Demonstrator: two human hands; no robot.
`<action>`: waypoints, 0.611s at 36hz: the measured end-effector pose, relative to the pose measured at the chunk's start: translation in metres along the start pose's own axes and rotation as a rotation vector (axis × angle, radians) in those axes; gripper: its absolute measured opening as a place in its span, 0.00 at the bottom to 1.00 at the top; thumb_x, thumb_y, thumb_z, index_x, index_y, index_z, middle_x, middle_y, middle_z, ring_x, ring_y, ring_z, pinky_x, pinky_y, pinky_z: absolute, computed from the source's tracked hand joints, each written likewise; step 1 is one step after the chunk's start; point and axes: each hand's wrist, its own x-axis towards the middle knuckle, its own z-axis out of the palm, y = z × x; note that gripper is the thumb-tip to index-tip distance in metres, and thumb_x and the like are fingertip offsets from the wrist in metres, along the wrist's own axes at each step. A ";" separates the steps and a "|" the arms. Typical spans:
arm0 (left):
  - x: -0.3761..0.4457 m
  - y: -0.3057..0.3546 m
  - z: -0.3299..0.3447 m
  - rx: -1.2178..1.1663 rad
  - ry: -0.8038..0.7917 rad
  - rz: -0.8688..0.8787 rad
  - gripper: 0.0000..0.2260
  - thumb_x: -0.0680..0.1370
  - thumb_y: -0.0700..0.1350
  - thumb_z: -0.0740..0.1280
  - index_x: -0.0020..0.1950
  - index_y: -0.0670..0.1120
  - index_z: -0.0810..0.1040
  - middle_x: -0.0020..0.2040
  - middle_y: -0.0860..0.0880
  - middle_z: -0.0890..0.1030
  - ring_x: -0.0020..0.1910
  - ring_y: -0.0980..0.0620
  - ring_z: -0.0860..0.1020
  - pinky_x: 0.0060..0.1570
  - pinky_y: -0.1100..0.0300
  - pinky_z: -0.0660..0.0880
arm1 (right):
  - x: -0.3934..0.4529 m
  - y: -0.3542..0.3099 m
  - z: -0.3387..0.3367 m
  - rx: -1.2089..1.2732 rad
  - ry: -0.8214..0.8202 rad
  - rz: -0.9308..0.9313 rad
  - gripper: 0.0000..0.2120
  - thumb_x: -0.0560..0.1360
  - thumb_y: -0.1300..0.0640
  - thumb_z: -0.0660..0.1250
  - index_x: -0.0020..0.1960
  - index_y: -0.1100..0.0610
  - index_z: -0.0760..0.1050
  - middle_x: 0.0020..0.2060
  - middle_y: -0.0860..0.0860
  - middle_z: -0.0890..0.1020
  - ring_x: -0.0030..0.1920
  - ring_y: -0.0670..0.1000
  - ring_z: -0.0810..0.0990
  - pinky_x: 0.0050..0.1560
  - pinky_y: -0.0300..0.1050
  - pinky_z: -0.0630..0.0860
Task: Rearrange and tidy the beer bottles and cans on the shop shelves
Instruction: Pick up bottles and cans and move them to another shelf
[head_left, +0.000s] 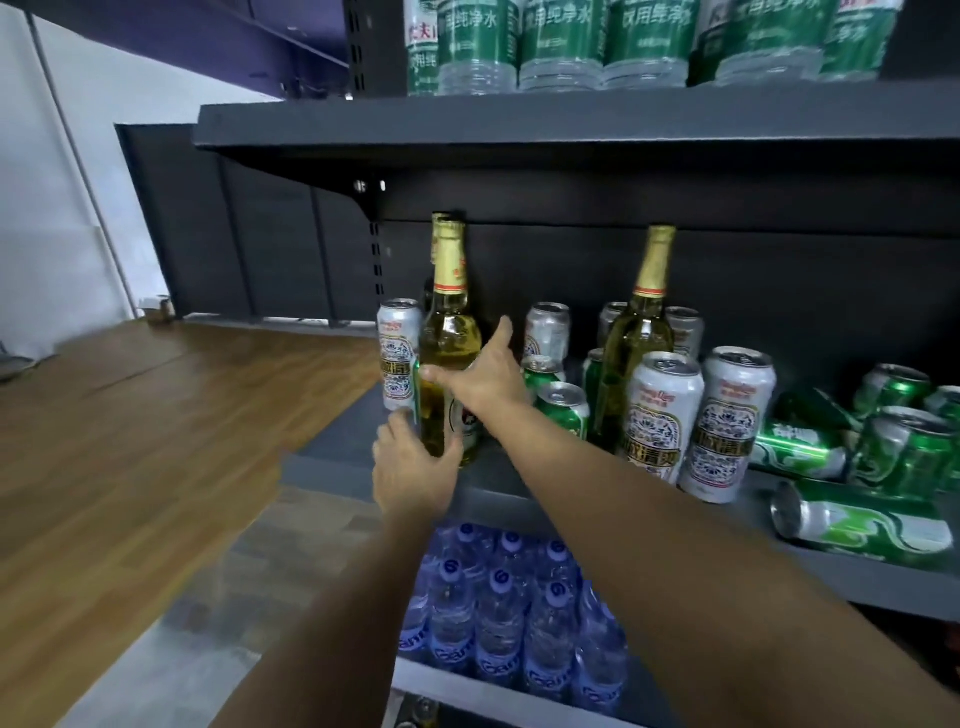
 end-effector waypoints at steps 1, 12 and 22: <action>0.001 -0.002 0.000 0.023 -0.036 0.012 0.26 0.74 0.53 0.69 0.66 0.42 0.66 0.60 0.43 0.71 0.62 0.44 0.69 0.58 0.48 0.69 | 0.003 0.002 0.007 0.021 -0.002 0.027 0.57 0.66 0.44 0.77 0.78 0.54 0.39 0.72 0.57 0.67 0.69 0.60 0.69 0.65 0.55 0.69; -0.009 -0.020 -0.005 -0.016 0.012 0.024 0.20 0.72 0.34 0.65 0.64 0.40 0.69 0.58 0.41 0.73 0.60 0.41 0.70 0.58 0.48 0.69 | -0.014 0.012 0.022 0.024 0.137 0.041 0.35 0.64 0.44 0.78 0.63 0.54 0.65 0.59 0.51 0.74 0.58 0.56 0.77 0.52 0.48 0.74; -0.051 0.007 -0.014 0.191 -0.067 0.007 0.18 0.73 0.37 0.64 0.63 0.38 0.69 0.61 0.37 0.69 0.61 0.36 0.69 0.56 0.42 0.69 | -0.112 0.001 -0.042 0.161 0.309 -0.154 0.32 0.65 0.42 0.76 0.59 0.52 0.63 0.53 0.50 0.78 0.52 0.56 0.78 0.47 0.49 0.75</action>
